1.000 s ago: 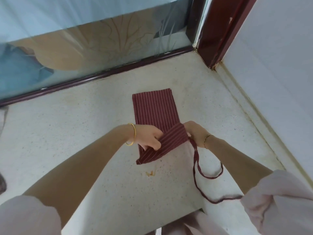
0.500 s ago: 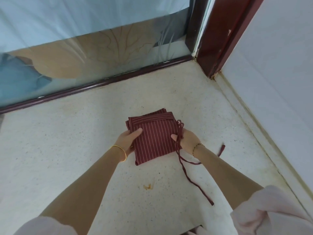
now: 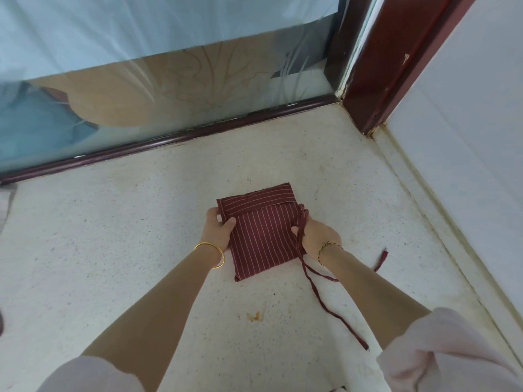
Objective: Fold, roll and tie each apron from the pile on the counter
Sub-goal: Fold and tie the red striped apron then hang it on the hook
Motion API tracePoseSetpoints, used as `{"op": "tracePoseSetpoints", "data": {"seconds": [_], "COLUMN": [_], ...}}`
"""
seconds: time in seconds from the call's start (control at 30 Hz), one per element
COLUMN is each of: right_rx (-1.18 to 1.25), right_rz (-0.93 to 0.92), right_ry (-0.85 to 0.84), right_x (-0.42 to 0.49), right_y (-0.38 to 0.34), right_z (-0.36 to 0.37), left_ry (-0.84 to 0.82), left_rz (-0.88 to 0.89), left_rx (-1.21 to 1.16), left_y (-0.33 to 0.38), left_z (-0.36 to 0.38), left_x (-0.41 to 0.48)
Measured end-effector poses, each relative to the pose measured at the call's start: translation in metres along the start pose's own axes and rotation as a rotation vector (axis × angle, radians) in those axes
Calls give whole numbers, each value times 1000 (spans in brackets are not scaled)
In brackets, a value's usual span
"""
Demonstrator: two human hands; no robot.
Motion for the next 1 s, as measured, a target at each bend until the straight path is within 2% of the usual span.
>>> {"op": "tracePoseSetpoints", "data": {"seconds": [0.13, 0.2, 0.23, 0.27, 0.3, 0.33, 0.37, 0.43, 0.5, 0.53, 0.57, 0.63, 0.67, 0.7, 0.87, 0.93, 1.0], "right_rx": [21, 3, -2, 0, 3, 15, 53, 295, 615, 661, 615, 176, 8, -63, -121, -8, 160], "right_rz": [46, 38, 37, 41, 41, 35, 30, 44, 65, 77, 67, 36, 17, 2, 128, 233, 259], "right_ry": [-27, -26, -21, -21, -24, -24, -17, 38, 213, 264, 279, 246, 281, 312, 395, 369, 413], "right_x": [4, 5, 6, 7, 9, 10, 12, 11, 3, -2, -6, -10, -11, -10, 9, 22, 30], "right_y": [-1, -3, -3, -4, -3, -2, 1, 7, 14, 14, 13, 8, 4, 2, 8, 17, 18], "right_z": [-1, 0, 0, 1, 2, 2, 3, 3, -1, -3, -5, -3, -4, -5, -48, -76, -99], "left_ry": [75, 231, 321, 340, 274, 117, -65, -298, -319, -308, -299, -278, -271, -269, -287, -294, -290], "left_rz": [68, 188, 374, 603, 831, 982, 993, 765, 662, 659, 668, 669, 668, 670, 665, 674, 671], "left_rx": [235, 455, 653, 873, 1050, 1192, 1313, 1518, 1661, 1708, 1727, 1746, 1750, 1752, 1740, 1737, 1733], "left_y": [1, 10, 17, 24, 27, 24, 18, 5, -4, -8, -9, -9, -9, -10, -12, -10, -10], "left_z": [3, 3, 6, 14, 27, 40, 53, 64, 66, 66, 67, 65, 64, 65, 62, 63, 62], "left_x": [6, 1, -5, -11, -17, -19, -18, -9, -3, -2, -2, -1, 0, 0, 1, 1, 0]}}
Point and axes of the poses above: each hand's wrist, its own x-axis towards the middle knuckle, its own z-axis out of the palm, y = z × x, the point moved 3 cm from there along x, towards the middle knuckle, and after that the axes turned 9 degrees about z, right-handed, at the moved point
